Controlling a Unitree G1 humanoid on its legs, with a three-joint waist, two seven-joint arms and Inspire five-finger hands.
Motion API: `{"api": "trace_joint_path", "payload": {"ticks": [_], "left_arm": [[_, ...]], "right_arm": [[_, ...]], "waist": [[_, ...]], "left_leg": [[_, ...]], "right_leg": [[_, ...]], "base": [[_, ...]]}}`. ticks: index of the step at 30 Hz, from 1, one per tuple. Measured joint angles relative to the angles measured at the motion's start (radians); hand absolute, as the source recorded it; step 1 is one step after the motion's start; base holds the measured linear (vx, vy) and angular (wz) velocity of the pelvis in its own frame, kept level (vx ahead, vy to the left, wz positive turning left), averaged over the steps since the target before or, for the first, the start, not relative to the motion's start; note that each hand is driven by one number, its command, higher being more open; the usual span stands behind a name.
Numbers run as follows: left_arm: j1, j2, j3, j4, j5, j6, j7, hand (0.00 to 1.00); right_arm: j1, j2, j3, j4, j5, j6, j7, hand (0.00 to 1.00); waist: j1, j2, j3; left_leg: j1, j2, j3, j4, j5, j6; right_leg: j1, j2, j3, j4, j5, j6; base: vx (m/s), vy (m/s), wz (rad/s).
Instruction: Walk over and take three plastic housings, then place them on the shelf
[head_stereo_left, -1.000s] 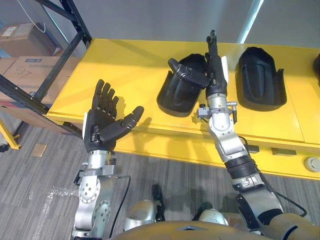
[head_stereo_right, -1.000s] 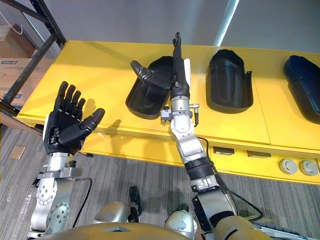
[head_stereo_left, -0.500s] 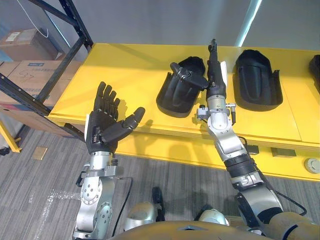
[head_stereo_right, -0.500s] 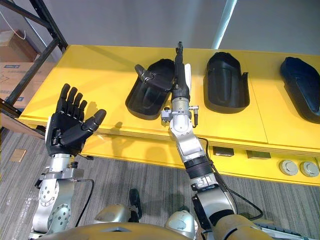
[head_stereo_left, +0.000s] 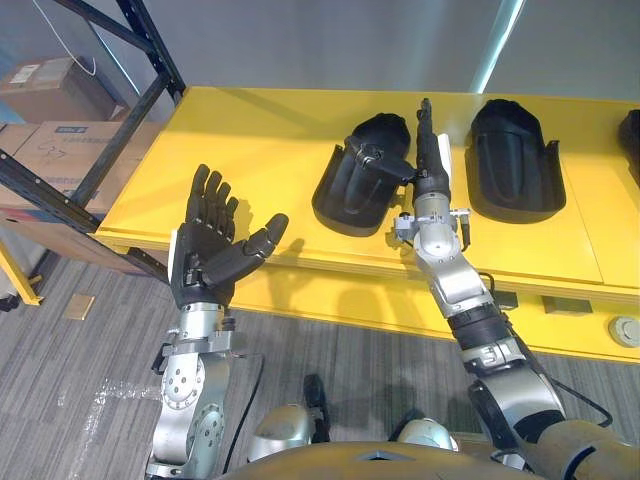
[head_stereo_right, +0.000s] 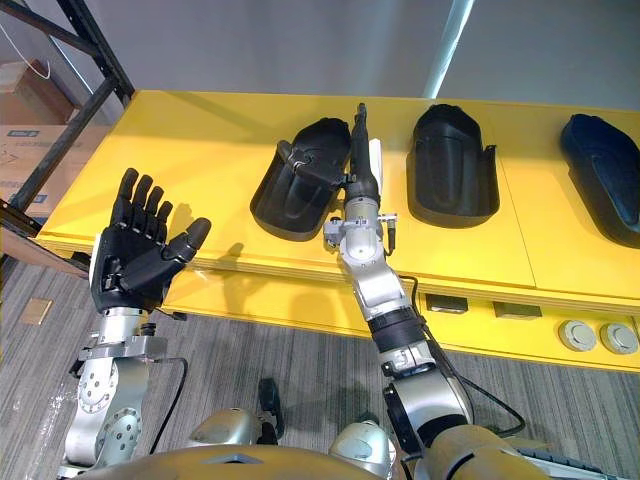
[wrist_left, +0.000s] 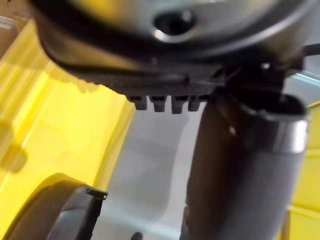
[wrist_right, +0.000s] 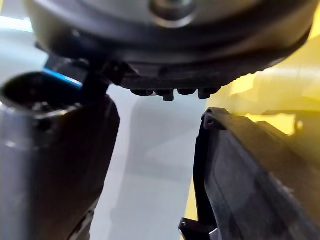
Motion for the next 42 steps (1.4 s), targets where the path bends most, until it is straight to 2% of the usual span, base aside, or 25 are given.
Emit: {"api": "trace_joint_path", "payload": {"ticks": [5,15,18,21,28,39,42], "left_arm": [[0.0,0.0,0.0,0.0,0.0,0.001,0.003,1.0],[0.001,0.0,0.0,0.0,0.0,0.019,0.017,1.0],[0.0,-0.009,0.0,0.0,-0.001,0.019,0.017,1.0],[0.0,-0.016,-0.006,0.0,-0.001,0.02,0.017,1.0],[0.0,-0.016,-0.037,0.0,-0.004,0.022,0.018,1.0],[-0.011,-0.016,-0.04,0.02,-0.008,0.021,0.018,1.0],[-0.01,-0.015,-0.048,0.036,-0.009,0.021,0.02,1.0]], "right_arm": [[-0.029,-0.003,-0.006,0.05,0.011,0.016,0.005,1.0],[-0.139,-0.034,-0.012,0.242,0.03,0.012,0.034,1.0],[-0.172,-0.057,-0.014,0.273,0.03,0.006,0.046,1.0],[-0.205,-0.076,-0.014,0.307,0.03,-0.014,0.049,1.0],[-0.265,-0.083,-0.012,0.396,0.025,-0.037,0.049,1.0],[-0.346,-0.124,0.002,0.514,0.017,-0.109,0.062,1.0],[-0.352,-0.127,0.018,0.528,0.017,-0.146,0.054,1.0]], "waist": [[0.013,0.017,0.009],[0.023,0.02,0.012],[0.028,0.029,0.024],[0.041,0.039,0.04],[0.054,0.039,0.042],[0.067,0.043,0.067],[0.072,0.043,0.07]], "left_leg": [[0.0,0.0,-0.003,0.0,0.002,-0.001],[-0.004,-0.003,-0.024,0.0,0.008,-0.001],[-0.002,-0.004,-0.031,0.002,0.009,-0.001],[-0.003,-0.004,-0.036,0.002,0.011,-0.001],[-0.008,-0.005,-0.048,0.005,0.011,-0.001],[-0.021,-0.001,-0.055,0.036,0.006,-0.005],[-0.022,0.001,-0.056,0.038,0.004,-0.004]], "right_leg": [[0.0,-0.003,-0.002,0.008,-0.001,-0.001],[0.003,-0.012,-0.024,0.026,-0.014,-0.003],[0.012,-0.015,-0.032,0.028,-0.016,-0.003],[0.013,-0.017,-0.04,0.033,-0.018,-0.005],[0.013,-0.023,-0.052,0.048,-0.032,-0.004],[0.015,-0.032,-0.064,0.066,-0.041,-0.006],[0.014,-0.032,-0.065,0.071,-0.043,-0.01]], "base": [[0.0,0.0,0.0],[0.01,-0.008,0.06],[0.01,-0.004,0.08],[0.0,-0.003,0.06],[0.03,-0.017,0.06],[0.0,-0.008,0.03],[-0.01,0.0,0.0]]}}
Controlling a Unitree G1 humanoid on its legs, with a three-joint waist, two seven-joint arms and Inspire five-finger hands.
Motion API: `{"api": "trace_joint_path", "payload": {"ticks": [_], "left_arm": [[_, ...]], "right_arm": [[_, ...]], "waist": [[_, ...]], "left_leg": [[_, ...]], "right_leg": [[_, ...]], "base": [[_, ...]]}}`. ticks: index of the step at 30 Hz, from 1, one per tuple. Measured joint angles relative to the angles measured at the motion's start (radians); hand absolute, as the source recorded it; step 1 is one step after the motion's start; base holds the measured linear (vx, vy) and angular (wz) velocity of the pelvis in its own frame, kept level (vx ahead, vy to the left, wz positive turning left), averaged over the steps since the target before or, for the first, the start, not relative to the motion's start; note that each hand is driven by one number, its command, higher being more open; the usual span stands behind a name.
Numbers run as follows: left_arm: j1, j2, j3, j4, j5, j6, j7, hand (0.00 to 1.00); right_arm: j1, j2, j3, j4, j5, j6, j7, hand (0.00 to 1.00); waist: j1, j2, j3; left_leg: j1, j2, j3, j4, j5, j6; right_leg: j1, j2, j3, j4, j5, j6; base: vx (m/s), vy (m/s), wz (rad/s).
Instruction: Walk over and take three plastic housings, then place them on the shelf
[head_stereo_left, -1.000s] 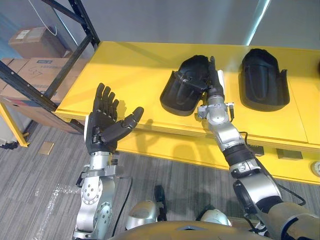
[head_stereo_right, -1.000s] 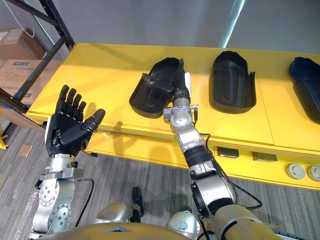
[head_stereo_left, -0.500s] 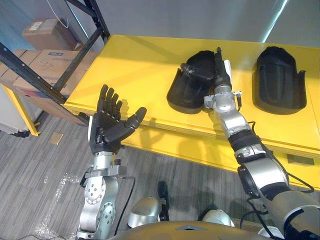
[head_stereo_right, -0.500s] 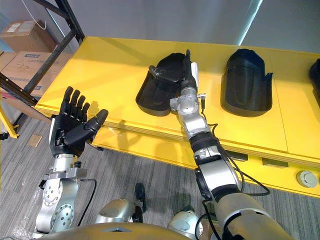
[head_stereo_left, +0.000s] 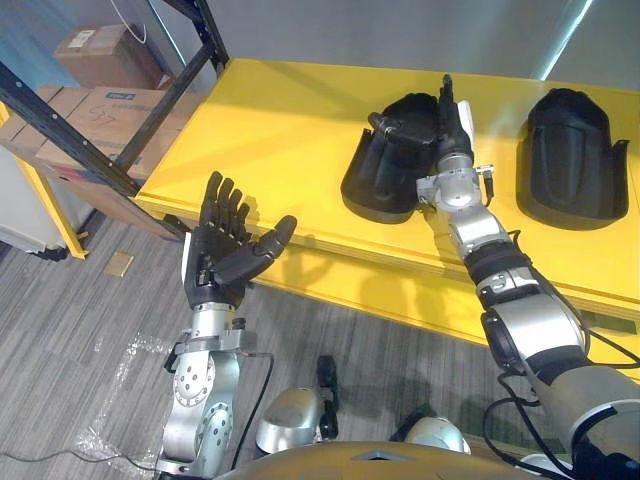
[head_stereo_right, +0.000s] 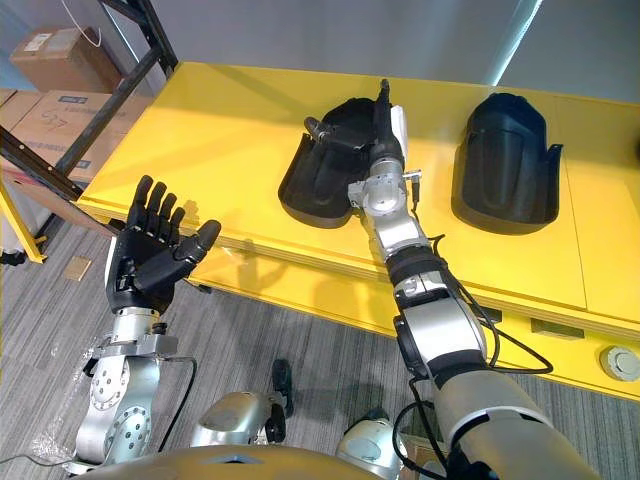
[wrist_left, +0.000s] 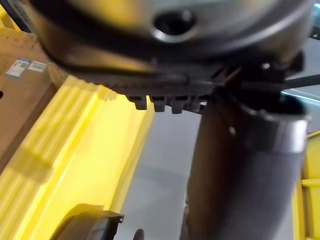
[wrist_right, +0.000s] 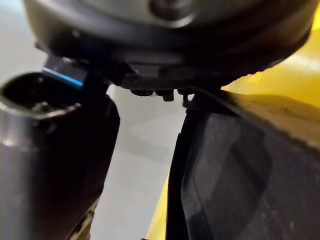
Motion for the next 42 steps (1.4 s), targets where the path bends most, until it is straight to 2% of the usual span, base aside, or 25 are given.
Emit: {"api": "trace_joint_path", "payload": {"ticks": [4,7,10,12,13,15,17,18,22,25,29,31,35,38,42], "left_arm": [[-0.001,0.002,-0.018,0.0,0.0,0.0,-0.001,1.0],[-0.002,0.007,-0.022,0.0,0.0,-0.002,-0.001,1.0],[-0.006,0.032,-0.039,0.0,0.001,-0.003,-0.003,1.0],[-0.013,0.043,-0.045,-0.001,0.004,-0.005,-0.009,1.0],[-0.016,0.044,-0.046,-0.002,0.006,-0.005,-0.011,1.0],[-0.041,0.063,-0.047,-0.006,0.006,-0.005,-0.037,1.0],[-0.044,0.079,-0.047,-0.014,0.005,-0.005,-0.053,1.0],[-0.044,0.093,-0.047,-0.02,0.005,-0.005,-0.072,1.0],[-0.043,0.131,-0.047,-0.029,-0.01,0.021,-0.16,1.0],[-0.03,0.153,-0.048,-0.047,-0.009,0.068,-0.226,1.0],[0.004,0.161,-0.043,-0.055,0.007,0.128,-0.26,1.0],[0.034,0.161,-0.016,-0.064,0.013,0.134,-0.264,1.0],[0.133,0.176,0.111,-0.118,0.049,0.165,-0.268,1.0],[0.202,0.189,0.195,-0.152,0.045,0.175,-0.304,1.0],[0.244,0.19,0.228,-0.23,0.033,0.169,-0.362,1.0]], "right_arm": [[-0.021,0.0,0.01,0.0,-0.041,-0.058,-0.056,1.0],[-0.025,-0.006,0.006,-0.07,-0.058,-0.064,-0.096,1.0],[0.024,-0.01,0.006,-0.355,-0.06,-0.062,-0.13,1.0],[0.114,-0.01,0.013,-0.687,-0.079,-0.065,-0.136,1.0],[0.131,-0.01,0.013,-0.751,-0.079,-0.066,-0.136,1.0],[0.221,-0.016,0.002,-0.968,-0.076,-0.068,-0.139,1.0],[0.275,-0.016,-0.011,-1.029,-0.075,-0.069,-0.138,1.0],[0.338,-0.016,-0.031,-1.07,-0.073,-0.069,-0.136,1.0],[0.595,-0.017,-0.149,-1.137,0.025,-0.084,-0.097,1.0],[0.76,-0.013,-0.209,-1.153,0.105,-0.117,-0.04,1.0],[0.915,-0.001,-0.228,-1.189,0.104,-0.158,0.015,1.0],[0.959,0.018,-0.262,-1.224,0.122,-0.182,0.035,1.0],[0.997,0.019,-0.352,-1.264,0.142,-0.22,0.026,1.0],[1.027,0.022,-0.368,-1.263,0.184,-0.221,0.01,1.0],[1.051,0.042,-0.365,-1.263,0.219,-0.221,0.008,1.0]], "waist": [[-0.001,0.006,0.016],[-0.005,0.005,0.017],[-0.024,0.001,0.019],[-0.03,-0.006,0.019],[-0.035,-0.007,0.019],[-0.061,-0.016,0.017],[-0.069,-0.024,0.012],[-0.084,-0.034,0.003],[-0.116,-0.06,-0.018],[-0.136,-0.063,-0.022],[-0.144,-0.063,-0.042],[-0.143,-0.064,-0.057],[-0.15,-0.065,-0.075],[-0.141,-0.068,-0.093],[-0.13,-0.069,-0.096]], "left_leg": [[-0.006,0.004,0.0,0.01,0.0,0.001],[-0.022,0.007,0.0,0.021,-0.003,0.001],[-0.034,0.012,0.005,0.045,-0.015,0.002],[-0.034,0.025,0.031,0.077,-0.036,0.004],[-0.034,0.026,0.033,0.083,-0.041,0.002],[-0.018,0.035,0.06,0.092,-0.058,-0.001],[-0.013,0.042,0.078,0.091,-0.075,-0.009],[-0.01,0.045,0.089,0.091,-0.084,-0.002],[0.006,0.051,0.132,0.087,-0.104,-0.001],[0.007,0.051,0.146,0.087,-0.108,-0.006],[0.019,0.055,0.168,0.082,-0.111,-0.009],[0.02,0.058,0.172,0.084,-0.114,-0.013],[0.032,0.059,0.176,0.082,-0.116,-0.016],[0.042,0.056,0.175,0.068,-0.12,-0.021],[0.041,0.056,0.168,0.065,-0.129,-0.017]], "right_leg": [[-0.004,-0.001,0.0,0.006,-0.002,-0.003],[-0.014,0.001,-0.001,0.007,-0.002,-0.003],[-0.018,0.005,0.003,0.002,0.0,-0.001],[-0.015,0.016,0.027,-0.016,0.005,0.004],[-0.013,0.016,0.029,-0.017,0.005,0.004],[0.001,0.028,0.049,-0.039,0.014,0.007],[0.005,0.039,0.063,-0.057,0.022,0.006],[0.008,0.046,0.071,-0.074,0.031,0.007],[0.017,0.068,0.106,-0.132,0.064,0.013],[0.017,0.074,0.118,-0.156,0.077,0.018],[0.019,0.085,0.139,-0.176,0.081,0.022],[0.019,0.09,0.145,-0.185,0.081,0.022],[0.026,0.093,0.15,-0.19,0.082,0.024],[0.043,0.099,0.149,-0.211,0.088,0.028],[0.054,0.103,0.14,-0.224,0.096,0.027]], "base": [[0.0,0.0,0.0],[0.0,0.0,0.0],[0.02,-0.005,-0.04],[0.05,-0.008,-0.29],[0.05,0.001,-0.21],[0.04,0.022,-0.28],[-0.01,0.028,-0.31],[0.0,0.05,-0.33],[0.03,0.056,-0.28],[0.05,0.055,-0.15],[0.05,0.021,-0.17],[0.07,-0.007,-0.1],[0.02,0.001,-0.03],[-0.01,0.004,0.02],[-0.03,0.016,0.07]]}}
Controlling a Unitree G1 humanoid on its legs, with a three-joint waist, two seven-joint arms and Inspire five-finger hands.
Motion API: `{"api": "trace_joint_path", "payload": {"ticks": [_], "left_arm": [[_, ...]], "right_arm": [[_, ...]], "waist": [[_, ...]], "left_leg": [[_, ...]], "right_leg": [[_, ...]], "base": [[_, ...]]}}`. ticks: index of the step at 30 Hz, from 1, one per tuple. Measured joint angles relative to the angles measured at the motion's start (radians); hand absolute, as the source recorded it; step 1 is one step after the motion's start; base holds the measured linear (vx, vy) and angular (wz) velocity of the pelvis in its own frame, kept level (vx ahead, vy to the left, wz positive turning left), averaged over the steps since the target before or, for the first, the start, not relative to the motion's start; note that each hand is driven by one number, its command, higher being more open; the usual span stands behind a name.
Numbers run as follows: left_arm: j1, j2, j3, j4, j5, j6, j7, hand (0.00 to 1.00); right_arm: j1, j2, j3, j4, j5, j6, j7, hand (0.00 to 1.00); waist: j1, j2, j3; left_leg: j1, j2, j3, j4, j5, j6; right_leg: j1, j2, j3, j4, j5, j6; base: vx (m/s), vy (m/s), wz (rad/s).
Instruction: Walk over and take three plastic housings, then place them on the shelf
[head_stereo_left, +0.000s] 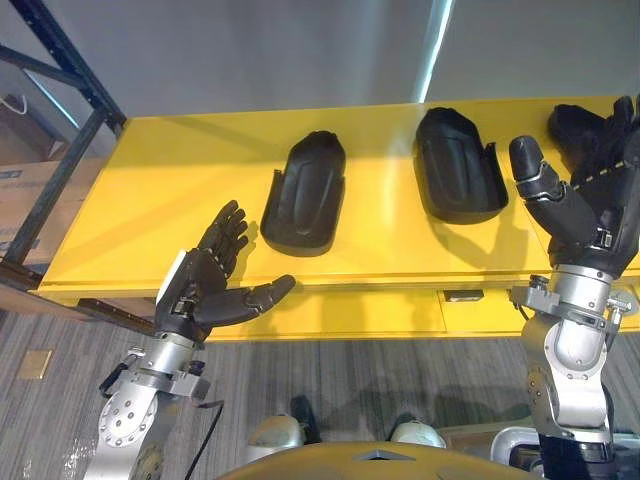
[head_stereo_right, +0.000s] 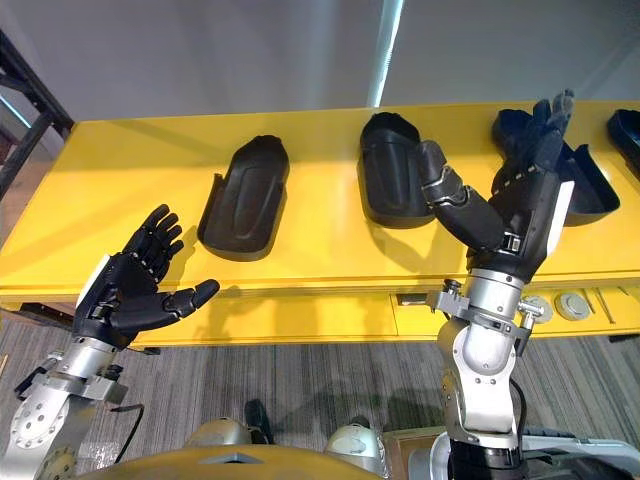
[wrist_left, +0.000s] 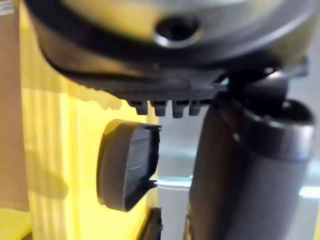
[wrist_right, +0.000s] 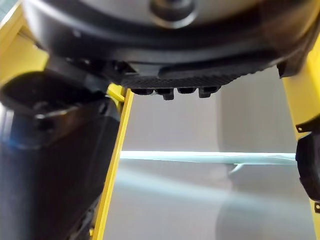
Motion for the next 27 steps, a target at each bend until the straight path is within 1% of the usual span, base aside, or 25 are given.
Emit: {"api": "trace_joint_path", "payload": {"ticks": [2,4,7,8,10,12,14,16,17,20,23,27], "left_arm": [[0.001,0.0,0.0,-0.025,-0.047,-0.017,-0.021,1.0],[-0.003,0.0,0.0,-0.045,-0.117,-0.059,-0.039,1.0],[-0.021,-0.003,0.002,-0.076,-0.277,-0.118,-0.087,1.0],[-0.034,-0.007,0.004,-0.086,-0.336,-0.129,-0.119,1.0],[-0.049,-0.012,0.011,-0.104,-0.396,-0.128,-0.171,1.0],[-0.056,-0.013,0.025,-0.117,-0.396,-0.105,-0.212,1.0],[-0.046,-0.01,0.031,-0.118,-0.396,-0.012,-0.262,1.0],[-0.032,-0.002,0.03,-0.11,-0.396,0.052,-0.281,1.0],[-0.023,0.012,0.029,-0.083,-0.395,0.1,-0.296,1.0],[0.022,0.051,0.031,-0.025,-0.394,0.15,-0.3,1.0],[0.063,0.069,0.035,-0.004,-0.392,0.164,-0.3,1.0],[0.099,0.084,0.051,-0.003,-0.388,0.208,-0.322,1.0]], "right_arm": [[0.0,0.018,0.007,0.0,0.0,0.0,0.004,1.0],[0.001,0.02,0.022,0.0,0.0,0.0,0.006,1.0],[0.007,0.026,0.032,0.004,-0.001,0.0,0.007,1.0],[0.012,0.026,0.038,0.004,-0.001,0.0,0.008,1.0],[0.014,0.036,0.044,0.005,-0.003,0.0,0.011,1.0],[0.014,0.052,0.049,0.007,-0.01,0.0,0.012,1.0],[0.015,0.052,0.051,0.013,-0.009,0.001,0.017,1.0],[0.016,0.052,0.051,0.015,-0.008,0.001,0.021,1.0],[0.018,0.05,0.05,0.016,-0.003,0.001,0.026,1.0],[0.02,0.034,0.05,0.016,0.016,0.001,0.03,1.0],[0.019,0.01,0.05,0.022,0.029,0.001,0.029,1.0],[0.013,0.002,0.05,0.04,0.036,0.001,0.029,1.0]], "waist": [[0.001,-0.001,-0.002],[-0.003,0.0,-0.004],[-0.006,-0.001,-0.016],[-0.005,-0.001,-0.023],[-0.005,-0.001,-0.029],[-0.005,-0.001,-0.029],[-0.007,0.0,-0.031],[-0.01,0.0,-0.031],[-0.01,0.0,-0.031],[-0.01,0.001,-0.031],[-0.007,0.0,-0.031],[-0.001,0.002,-0.032]], "left_leg": [[-0.001,0.0,0.0,0.0,0.001,0.001],[-0.001,0.0,0.0,-0.003,0.003,0.002],[-0.001,-0.002,0.0,-0.015,0.016,-0.001],[-0.001,-0.002,-0.001,-0.017,0.022,0.003],[0.001,-0.004,-0.001,-0.025,0.029,0.002],[0.008,-0.008,-0.001,-0.04,0.04,0.001],[0.013,-0.011,0.001,-0.055,0.044,0.0],[0.015,-0.014,0.002,-0.066,0.045,-0.001],[0.015,-0.015,0.002,-0.07,0.043,-0.004],[0.015,-0.017,0.004,-0.074,0.043,-0.004],[0.014,-0.018,0.004,-0.076,0.048,0.002],[0.013,-0.018,0.0,-0.074,0.054,0.001]], "right_leg": [[0.001,0.0,-0.004,-0.001,0.0,0.0],[0.001,0.0,-0.006,-0.001,0.001,0.0],[-0.001,0.003,-0.009,-0.007,0.001,0.0],[0.0,0.004,-0.009,-0.009,0.001,0.0],[0.0,0.006,-0.009,-0.014,0.001,0.0],[0.0,0.007,-0.009,-0.016,0.001,0.0],[-0.001,0.007,-0.008,-0.017,0.001,0.0],[-0.003,0.007,-0.007,-0.018,0.001,0.0],[-0.004,0.007,-0.007,-0.019,0.001,0.0],[-0.005,0.008,-0.007,-0.024,0.002,0.002],[-0.005,0.009,-0.008,-0.031,0.003,0.004],[-0.004,0.011,-0.012,-0.034,0.003,0.004]], "base": [[-0.02,0.014,0.02],[0.0,0.0,0.0],[0.0,0.0,0.0],[0.0,0.0,0.0],[0.0,0.0,0.0],[0.0,0.0,0.0],[0.0,0.0,0.0],[0.0,0.0,0.0],[0.0,0.0,0.0],[0.0,0.0,0.0],[0.01,-0.003,0.01],[0.03,-0.017,0.03]]}}
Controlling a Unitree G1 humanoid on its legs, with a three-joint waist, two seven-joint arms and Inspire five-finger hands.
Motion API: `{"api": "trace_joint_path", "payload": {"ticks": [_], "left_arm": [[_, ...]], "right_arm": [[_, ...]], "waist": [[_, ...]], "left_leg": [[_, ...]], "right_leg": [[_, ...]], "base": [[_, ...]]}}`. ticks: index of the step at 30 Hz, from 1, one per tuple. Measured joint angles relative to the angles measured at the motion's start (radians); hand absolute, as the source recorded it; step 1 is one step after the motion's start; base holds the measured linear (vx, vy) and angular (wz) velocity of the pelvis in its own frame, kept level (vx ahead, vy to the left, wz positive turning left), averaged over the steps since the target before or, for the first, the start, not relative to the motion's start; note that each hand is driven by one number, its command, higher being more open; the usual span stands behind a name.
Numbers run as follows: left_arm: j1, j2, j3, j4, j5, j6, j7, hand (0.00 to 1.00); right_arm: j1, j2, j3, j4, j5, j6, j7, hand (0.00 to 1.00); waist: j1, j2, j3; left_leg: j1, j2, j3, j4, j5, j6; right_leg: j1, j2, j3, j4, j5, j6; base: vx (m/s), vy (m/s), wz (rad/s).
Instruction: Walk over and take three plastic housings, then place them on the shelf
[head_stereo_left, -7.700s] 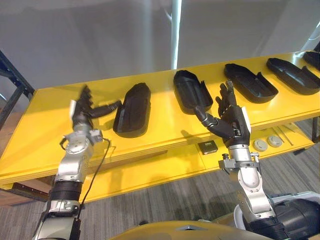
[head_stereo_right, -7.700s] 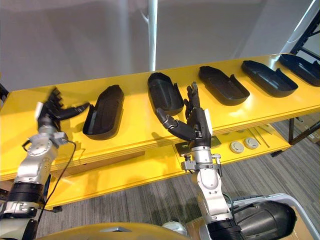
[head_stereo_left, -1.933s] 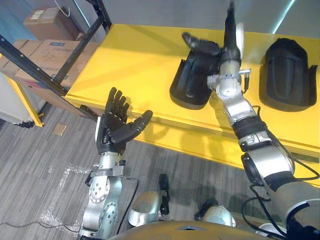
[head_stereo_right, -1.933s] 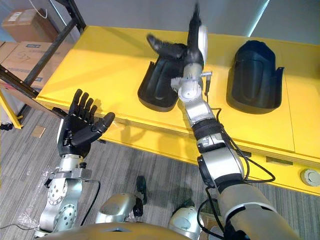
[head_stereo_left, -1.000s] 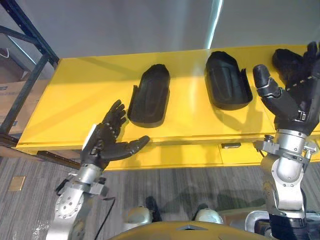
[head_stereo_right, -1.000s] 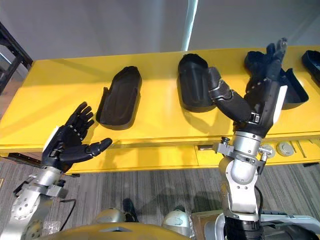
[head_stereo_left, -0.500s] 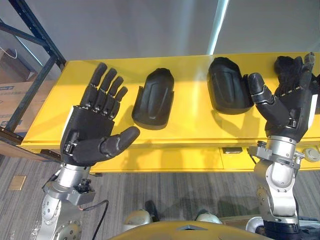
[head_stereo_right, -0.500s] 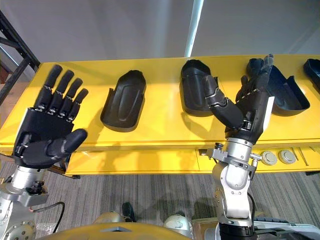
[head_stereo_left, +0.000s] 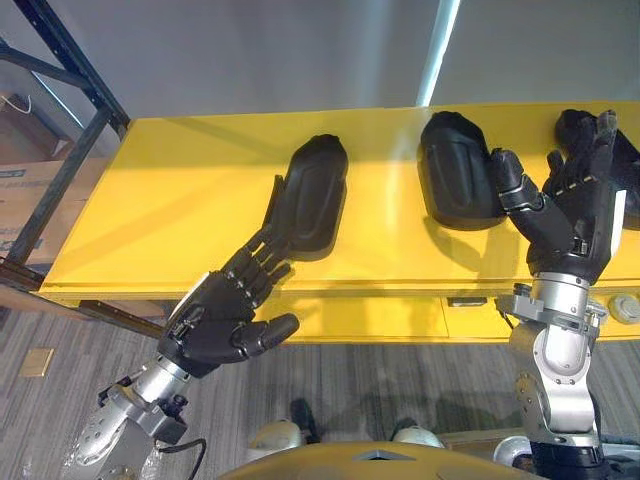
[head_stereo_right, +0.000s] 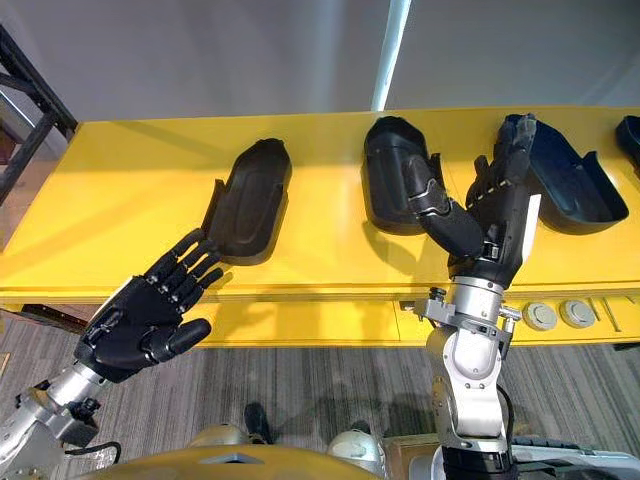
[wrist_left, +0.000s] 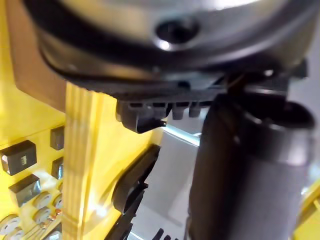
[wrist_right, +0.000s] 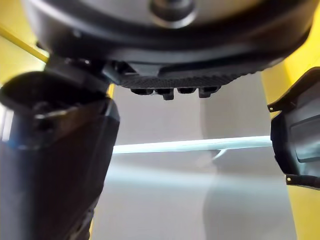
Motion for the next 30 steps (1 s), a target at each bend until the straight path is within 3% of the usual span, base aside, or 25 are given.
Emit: {"api": "trace_joint_path", "payload": {"ticks": [8,14,30], "left_arm": [[0.004,0.042,0.005,0.008,-0.001,0.078,-0.036,1.0],[-0.025,0.042,0.005,0.071,-0.001,0.081,-0.034,1.0],[-0.121,0.063,0.004,0.186,-0.001,0.078,-0.012,1.0]], "right_arm": [[-0.005,-0.037,0.004,0.015,0.003,0.0,-0.003,1.0],[-0.009,-0.048,0.007,0.027,0.003,0.0,-0.003,1.0],[-0.006,-0.048,-0.042,0.043,0.003,0.0,0.0,1.0]], "waist": [[-0.002,0.006,-0.004],[-0.006,0.02,-0.013],[-0.015,0.021,-0.014]], "left_leg": [[-0.001,-0.001,-0.005,-0.01,0.0,0.001],[-0.001,-0.001,-0.001,-0.01,-0.001,0.0],[-0.003,0.003,0.036,0.008,-0.015,-0.006]], "right_leg": [[0.002,-0.001,-0.006,0.0,0.0,0.0],[0.0,0.0,-0.004,0.0,0.0,0.0],[-0.021,0.0,0.034,0.0,0.001,0.001]], "base": [[0.0,-0.002,0.0],[0.0,0.0,0.0],[0.01,-0.003,-0.06]]}}
